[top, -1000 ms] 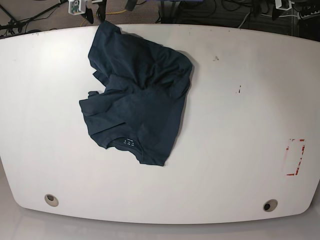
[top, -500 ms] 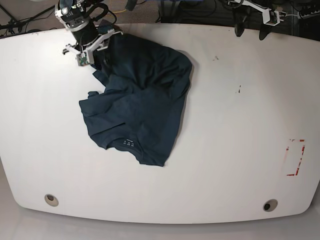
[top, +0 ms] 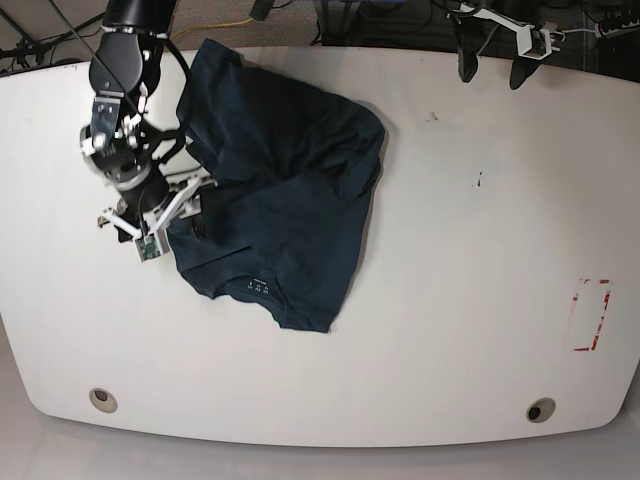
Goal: Fold the T-shirt properly
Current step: 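Reach the right gripper to the crumpled shirt's hem and grasp it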
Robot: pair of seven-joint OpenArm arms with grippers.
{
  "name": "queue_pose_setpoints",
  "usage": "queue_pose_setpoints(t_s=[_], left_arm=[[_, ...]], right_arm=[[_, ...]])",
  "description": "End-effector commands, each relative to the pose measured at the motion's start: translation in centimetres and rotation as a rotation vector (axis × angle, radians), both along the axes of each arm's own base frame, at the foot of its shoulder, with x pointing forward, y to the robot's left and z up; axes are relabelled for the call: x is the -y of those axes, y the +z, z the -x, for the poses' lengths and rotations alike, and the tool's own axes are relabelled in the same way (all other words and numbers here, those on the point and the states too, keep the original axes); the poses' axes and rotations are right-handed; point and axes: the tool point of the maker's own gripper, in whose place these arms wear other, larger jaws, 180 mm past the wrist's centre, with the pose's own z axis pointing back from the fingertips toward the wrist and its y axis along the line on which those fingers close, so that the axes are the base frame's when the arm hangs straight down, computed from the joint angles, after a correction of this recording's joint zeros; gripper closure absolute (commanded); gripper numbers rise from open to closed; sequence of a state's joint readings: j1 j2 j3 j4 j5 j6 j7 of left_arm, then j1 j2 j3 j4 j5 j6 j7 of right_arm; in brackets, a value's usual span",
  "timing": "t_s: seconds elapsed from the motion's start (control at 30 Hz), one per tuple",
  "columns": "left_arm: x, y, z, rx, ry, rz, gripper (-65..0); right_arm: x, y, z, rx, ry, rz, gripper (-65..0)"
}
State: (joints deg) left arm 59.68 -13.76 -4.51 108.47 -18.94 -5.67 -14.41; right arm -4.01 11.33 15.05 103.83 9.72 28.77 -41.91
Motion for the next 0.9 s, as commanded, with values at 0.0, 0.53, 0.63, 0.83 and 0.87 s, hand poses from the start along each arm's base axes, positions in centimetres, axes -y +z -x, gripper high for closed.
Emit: queue_pose_setpoints(t_s=[0.0, 0.53, 0.63, 0.83, 0.87], left_arm=[[0.6, 1.0, -0.9, 0.052, -0.016, 0.017, -45.8], [3.6, 1.2, -2.5, 0.097, -0.085, 0.056, -45.8], [4.9, 1.1, -2.3, 0.097, -0.136, 0.036, -45.8], [7.6, 1.1, -2.9, 0.123, -0.208, 0.047, -45.8], [7.9, 0.7, -2.7, 0.11, -0.213, 0.054, -45.8]], right_arm=[[0.6, 1.1, -2.9, 0.043, -0.004, -0.022, -36.9], [4.1, -3.0, -10.8, -0.128, -0.031, -0.143, -36.9], [4.0, -3.5, -11.5, -0.111, -0.041, -0.183, -36.9], [3.8, -5.7, -11.4, -0.159, -0.064, -0.24, -36.9], [3.7, -5.8, -11.4, -0.147, -0.066, -0.249, -36.9]])
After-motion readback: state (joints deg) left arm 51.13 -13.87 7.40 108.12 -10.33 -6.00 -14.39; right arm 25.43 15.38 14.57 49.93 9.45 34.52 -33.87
